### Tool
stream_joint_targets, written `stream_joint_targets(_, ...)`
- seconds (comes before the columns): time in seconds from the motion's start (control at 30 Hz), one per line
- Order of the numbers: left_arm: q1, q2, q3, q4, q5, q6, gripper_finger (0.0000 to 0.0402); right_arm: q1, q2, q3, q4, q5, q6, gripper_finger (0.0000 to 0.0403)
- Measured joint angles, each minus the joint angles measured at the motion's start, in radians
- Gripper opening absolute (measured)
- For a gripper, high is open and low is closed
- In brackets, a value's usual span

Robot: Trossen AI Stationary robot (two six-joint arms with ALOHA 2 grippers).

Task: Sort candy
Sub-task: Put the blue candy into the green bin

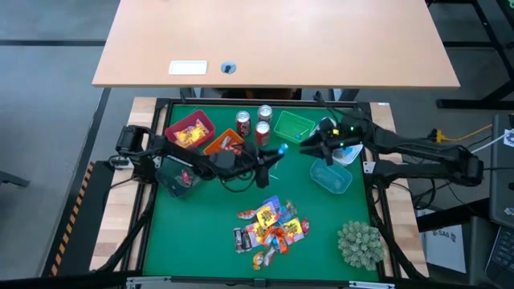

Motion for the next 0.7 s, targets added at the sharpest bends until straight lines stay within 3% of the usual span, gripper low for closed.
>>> stream_joint_targets(0.3,0.034,0.000,0.000,0.039,0.001,0.001,0.0055,0.216,0.153,0.001,0.295,0.300,0.001,0.0195)
stream_joint_targets(0.57,0.032,0.000,0.000,0.053,0.002,-0.001,0.0055,0.305,0.277,0.001,0.430,0.410,0.028,0.0195)
stream_joint_targets(0.7,0.032,0.000,0.000,0.052,0.002,-0.001,0.0055,0.327,0.317,0.002,0.502,0.412,0.033,0.0195)
